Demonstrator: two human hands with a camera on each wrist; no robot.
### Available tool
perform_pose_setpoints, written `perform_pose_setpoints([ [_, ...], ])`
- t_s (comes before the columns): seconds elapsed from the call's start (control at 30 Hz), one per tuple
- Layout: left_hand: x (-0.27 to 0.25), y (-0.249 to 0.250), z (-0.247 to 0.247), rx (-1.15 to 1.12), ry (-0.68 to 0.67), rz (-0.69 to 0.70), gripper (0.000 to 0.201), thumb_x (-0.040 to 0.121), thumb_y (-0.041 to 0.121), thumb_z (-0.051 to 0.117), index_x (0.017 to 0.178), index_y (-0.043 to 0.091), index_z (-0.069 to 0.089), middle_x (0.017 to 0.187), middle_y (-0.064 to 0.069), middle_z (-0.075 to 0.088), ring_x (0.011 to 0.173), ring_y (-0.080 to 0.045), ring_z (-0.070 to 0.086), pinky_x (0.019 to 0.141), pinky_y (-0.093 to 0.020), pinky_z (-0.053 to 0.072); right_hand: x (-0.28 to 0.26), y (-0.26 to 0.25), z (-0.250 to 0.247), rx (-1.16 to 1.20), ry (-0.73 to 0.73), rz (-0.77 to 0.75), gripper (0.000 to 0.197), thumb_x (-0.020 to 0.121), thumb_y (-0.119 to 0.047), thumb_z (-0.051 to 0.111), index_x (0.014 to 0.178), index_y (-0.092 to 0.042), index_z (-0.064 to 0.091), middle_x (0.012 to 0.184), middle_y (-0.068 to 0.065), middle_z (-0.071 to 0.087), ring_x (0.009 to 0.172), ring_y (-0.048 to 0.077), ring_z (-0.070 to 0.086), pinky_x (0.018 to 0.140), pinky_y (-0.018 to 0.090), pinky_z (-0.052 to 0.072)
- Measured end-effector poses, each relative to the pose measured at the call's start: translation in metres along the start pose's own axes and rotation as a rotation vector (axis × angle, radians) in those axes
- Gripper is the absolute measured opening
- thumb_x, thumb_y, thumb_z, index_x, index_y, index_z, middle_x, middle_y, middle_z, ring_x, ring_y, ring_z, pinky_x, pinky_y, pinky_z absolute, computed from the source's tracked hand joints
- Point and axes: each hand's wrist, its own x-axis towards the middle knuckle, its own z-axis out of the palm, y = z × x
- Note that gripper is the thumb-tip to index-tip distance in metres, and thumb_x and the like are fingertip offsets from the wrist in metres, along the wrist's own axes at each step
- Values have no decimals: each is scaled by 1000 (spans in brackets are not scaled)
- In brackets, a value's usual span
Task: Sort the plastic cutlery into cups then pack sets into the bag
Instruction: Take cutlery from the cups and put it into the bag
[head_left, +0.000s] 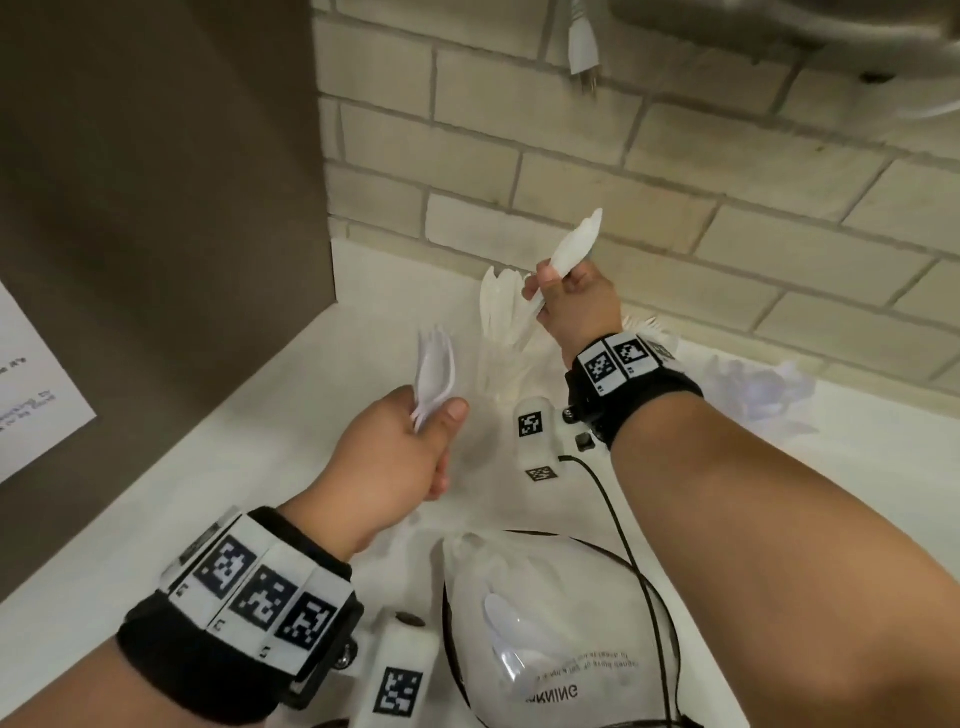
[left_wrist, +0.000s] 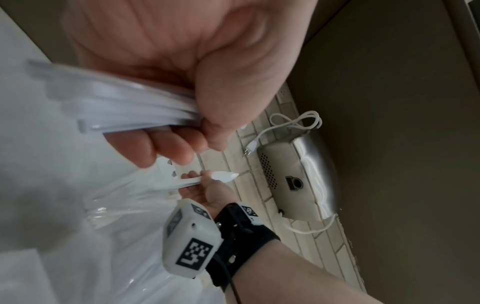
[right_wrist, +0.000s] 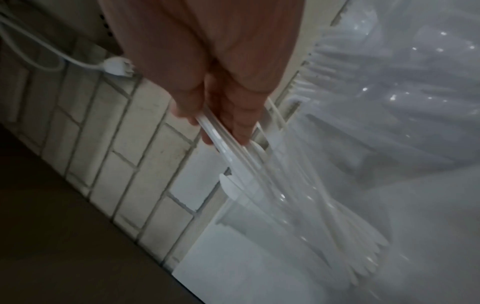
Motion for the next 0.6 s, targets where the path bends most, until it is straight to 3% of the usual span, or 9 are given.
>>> perform_pose_setpoints([
  [0.07, 1, -2, 0, -2, 4, -7, 28, 93, 38, 54, 79, 14, 51, 63, -4, 55, 48, -14, 56, 54, -28, 52, 1, 6, 4, -142, -43, 64, 9, 83, -28, 64, 88, -21, 64, 90, 4, 72, 86, 23, 67, 88, 41, 54],
  [0.13, 2, -3, 0, 27, 6, -8, 27, 93, 39, 53, 82, 15, 52, 65, -3, 55, 48, -14, 56, 59, -32, 55, 3, 6, 5, -233, -34, 90, 26, 84, -18, 67, 109, -11, 63, 98, 5, 70, 93, 22, 65, 89, 32, 51],
  [0.23, 2, -4, 2, 69, -14, -16, 29, 93, 42, 52, 94, 13, 55, 69, -1, 54, 49, -13, 56, 70, -42, 59, 6, -4, 1, -210, -54, 90, 53, 85, -7, 65, 136, -6, 48, 124, 9, 63, 118, 22, 58, 104, 33, 45],
  [0.3, 2, -2, 5, 70, -37, -17, 29, 93, 43, 51, 95, 14, 55, 68, 0, 53, 50, -14, 56, 72, -44, 59, 5, -12, -3, -297, -85, 53, 59, 87, -5, 61, 142, -3, 39, 142, 12, 50, 130, 25, 49, 109, 34, 39],
  [0.4, 2, -1, 10, 80, -45, -38, 35, 92, 46, 50, 98, 11, 51, 77, -1, 50, 55, -18, 53, 65, -36, 56, -7, -29, -16, -318, -42, -50, 49, 90, -5, 56, 139, -9, 46, 141, 7, 52, 127, 19, 51, 102, 23, 42],
  [0.47, 3, -1, 14, 97, -43, -38, 40, 92, 46, 50, 96, 6, 47, 77, -5, 48, 58, -21, 47, 59, -35, 47, -28, -43, -24, -167, -19, -83, 34, 90, -6, 57, 123, -14, 62, 122, 4, 65, 113, 16, 61, 98, 26, 48],
  [0.53, 4, 0, 16, 59, -79, -18, 36, 93, 43, 50, 96, 7, 46, 74, -5, 45, 59, -20, 43, 57, -34, 43, -57, -56, -31, 21, -114, -56, 18, 89, -6, 61, 101, -15, 70, 101, 4, 70, 95, 18, 66, 89, 31, 54],
  [0.6, 1, 3, 19, -24, -155, 9, 33, 95, 40, 49, 102, 8, 49, 71, -3, 43, 57, -18, 42, 57, -33, 43, -89, -62, -37, 98, -253, -37, 11, 89, -9, 63, 92, -17, 69, 95, 4, 69, 85, 17, 67, 77, 30, 56],
])
